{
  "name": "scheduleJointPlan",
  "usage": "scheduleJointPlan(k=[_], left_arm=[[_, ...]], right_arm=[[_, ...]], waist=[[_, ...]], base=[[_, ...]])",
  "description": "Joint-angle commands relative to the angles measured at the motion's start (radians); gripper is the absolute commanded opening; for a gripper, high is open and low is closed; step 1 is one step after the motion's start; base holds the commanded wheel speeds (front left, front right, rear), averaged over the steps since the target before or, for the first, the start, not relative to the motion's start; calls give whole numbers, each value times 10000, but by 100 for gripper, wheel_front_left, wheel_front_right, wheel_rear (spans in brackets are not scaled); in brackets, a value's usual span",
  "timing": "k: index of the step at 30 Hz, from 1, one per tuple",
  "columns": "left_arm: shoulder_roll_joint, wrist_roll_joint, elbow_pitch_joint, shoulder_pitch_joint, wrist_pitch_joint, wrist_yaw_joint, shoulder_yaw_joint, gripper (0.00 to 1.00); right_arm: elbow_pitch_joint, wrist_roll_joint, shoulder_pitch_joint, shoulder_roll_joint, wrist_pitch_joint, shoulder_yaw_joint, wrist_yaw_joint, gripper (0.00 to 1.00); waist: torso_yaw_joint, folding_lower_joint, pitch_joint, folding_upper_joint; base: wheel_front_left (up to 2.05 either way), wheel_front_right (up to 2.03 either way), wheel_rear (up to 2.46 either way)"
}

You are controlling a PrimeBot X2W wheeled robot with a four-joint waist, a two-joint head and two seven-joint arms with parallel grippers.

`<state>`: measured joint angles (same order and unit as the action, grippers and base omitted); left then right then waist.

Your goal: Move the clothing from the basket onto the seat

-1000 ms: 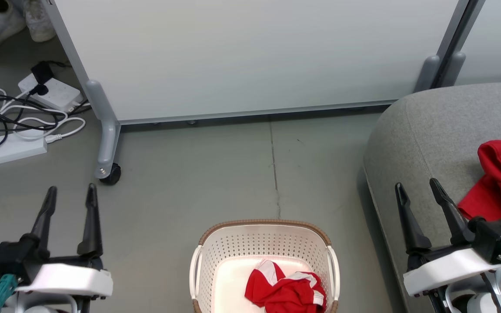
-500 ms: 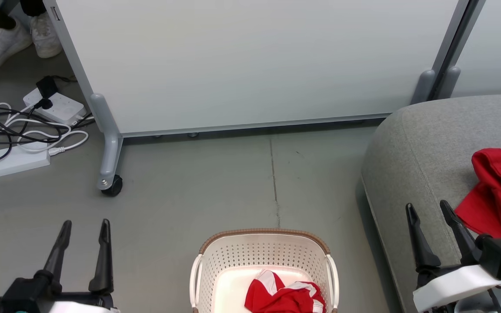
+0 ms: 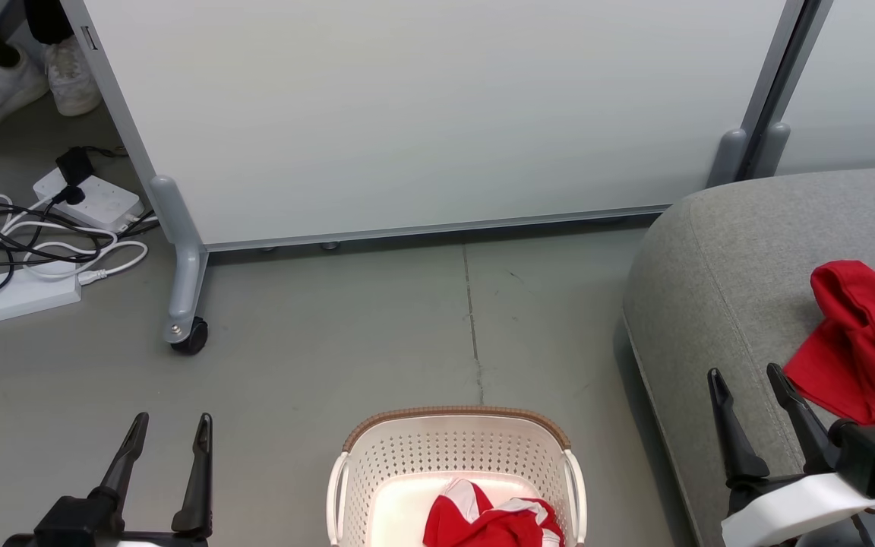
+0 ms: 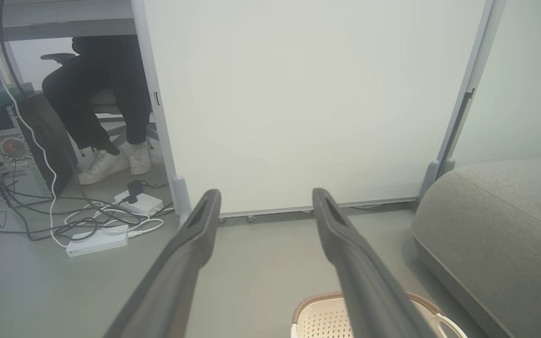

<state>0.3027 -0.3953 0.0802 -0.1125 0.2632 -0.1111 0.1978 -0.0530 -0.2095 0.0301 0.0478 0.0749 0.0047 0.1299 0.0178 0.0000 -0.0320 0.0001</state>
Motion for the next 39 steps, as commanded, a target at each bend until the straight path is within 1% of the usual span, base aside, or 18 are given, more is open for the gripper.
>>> scheduleJointPlan(k=[1, 21, 25, 29, 33, 39], left_arm=[[17, 23, 47, 165, 9, 32, -9, 100], [-19, -96, 407, 372, 5, -45, 79, 100], [-65, -159, 402, 519, 8, -6, 57, 100], [-158, -89, 365, 1023, 15, 162, 227, 100], [-219, 128, 447, 2051, 21, 413, 455, 100], [-451, 379, 1273, 3908, -27, 1145, 1123, 100]], right_arm=[[-27, -2, 64, 56, -22, -34, 16, 100], [0, -30, -1, 54, -44, 113, 16, 100], [60, -62, -11, 54, -24, 118, 16, 100], [229, -18, -147, 54, -63, 94, 16, 100], [515, 89, -469, 54, -80, 169, 16, 100], [962, 168, -1165, 52, -2, 207, 16, 100]], waist=[[1, 0, -15, -1], [46, 0, 0, -1], [50, 0, 79, -1], [13, 0, 391, -1], [-169, 0, 1127, -1], [-659, 0, 2585, -1]], base=[[0, 0, 0], [0, 0, 0], [0, 0, 0], [0, 0, 0], [0, 0, 0], [0, 0, 0]])
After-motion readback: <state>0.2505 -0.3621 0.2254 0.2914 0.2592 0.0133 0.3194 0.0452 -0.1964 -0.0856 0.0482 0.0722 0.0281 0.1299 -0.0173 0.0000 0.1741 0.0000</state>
